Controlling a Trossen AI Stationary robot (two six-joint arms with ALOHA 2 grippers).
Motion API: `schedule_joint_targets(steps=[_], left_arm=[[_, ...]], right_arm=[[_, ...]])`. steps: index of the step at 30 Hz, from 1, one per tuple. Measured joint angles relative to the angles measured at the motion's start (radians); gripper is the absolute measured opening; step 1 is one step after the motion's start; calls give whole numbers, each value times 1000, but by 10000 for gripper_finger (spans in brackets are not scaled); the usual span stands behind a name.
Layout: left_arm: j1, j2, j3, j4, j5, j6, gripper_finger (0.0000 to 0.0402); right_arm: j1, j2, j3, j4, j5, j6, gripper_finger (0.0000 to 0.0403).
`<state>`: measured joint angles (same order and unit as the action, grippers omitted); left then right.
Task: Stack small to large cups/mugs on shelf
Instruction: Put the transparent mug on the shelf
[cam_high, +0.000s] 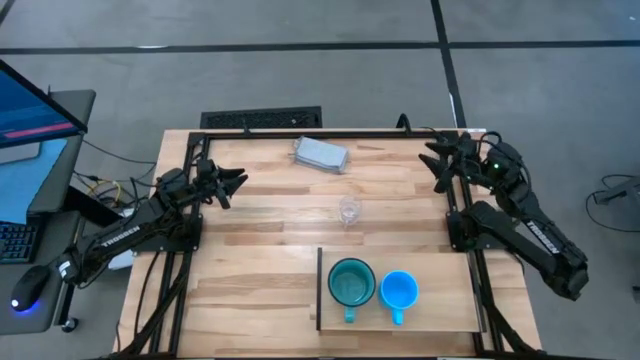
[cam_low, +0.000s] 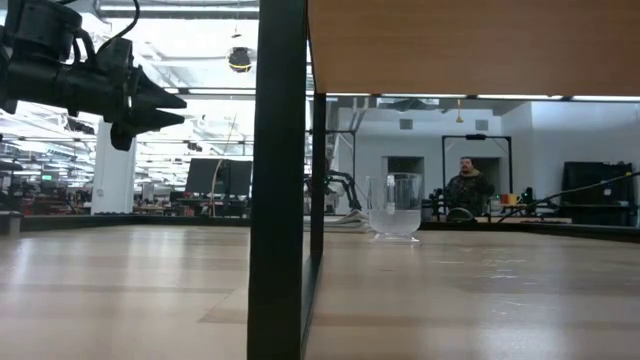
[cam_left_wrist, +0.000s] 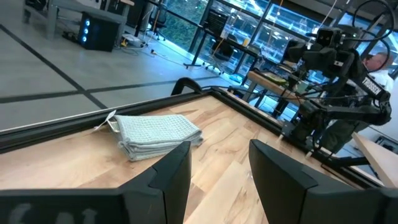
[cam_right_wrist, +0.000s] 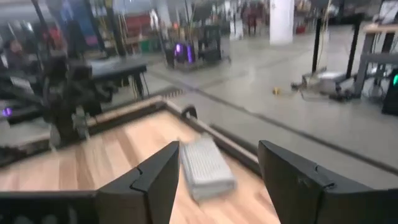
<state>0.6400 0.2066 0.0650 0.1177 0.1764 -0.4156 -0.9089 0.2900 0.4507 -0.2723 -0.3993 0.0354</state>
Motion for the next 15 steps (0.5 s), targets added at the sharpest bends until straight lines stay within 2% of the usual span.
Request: schedule_joint_targets(steps=[8,15], left_arm=[[0,0,0,0,0,0,153],[0,0,0,0,-9,0,153]], right_arm=[[80,115,51,-105,-12,-88,238],[196,253,53,-118,-11,-89,238]])
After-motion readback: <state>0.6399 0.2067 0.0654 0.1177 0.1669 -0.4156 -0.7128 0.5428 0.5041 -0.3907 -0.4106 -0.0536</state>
